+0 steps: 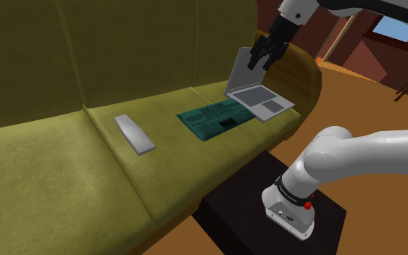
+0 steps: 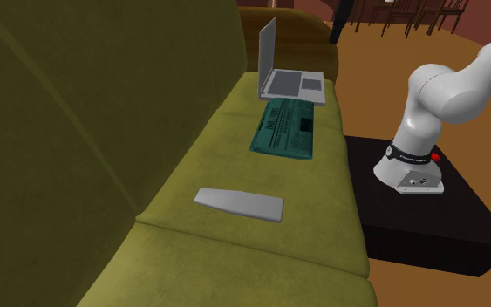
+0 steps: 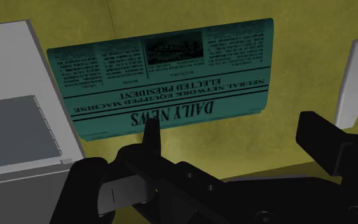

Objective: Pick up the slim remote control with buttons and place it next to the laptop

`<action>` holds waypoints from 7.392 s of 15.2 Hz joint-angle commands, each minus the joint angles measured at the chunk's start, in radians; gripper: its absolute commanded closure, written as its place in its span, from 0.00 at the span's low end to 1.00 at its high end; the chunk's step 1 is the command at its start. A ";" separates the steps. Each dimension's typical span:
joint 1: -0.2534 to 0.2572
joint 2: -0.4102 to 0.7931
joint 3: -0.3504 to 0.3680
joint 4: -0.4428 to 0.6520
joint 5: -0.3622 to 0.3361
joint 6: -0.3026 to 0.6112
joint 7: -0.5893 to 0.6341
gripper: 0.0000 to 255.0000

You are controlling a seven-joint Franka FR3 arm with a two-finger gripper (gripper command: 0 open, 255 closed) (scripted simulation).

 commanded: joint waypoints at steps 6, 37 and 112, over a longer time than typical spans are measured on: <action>0.031 0.113 0.088 -0.003 0.038 0.096 0.074 0.00; 0.232 1.216 0.435 0.624 -0.232 0.372 0.621 0.00; 0.268 1.183 0.459 1.141 -0.204 -0.172 0.592 1.00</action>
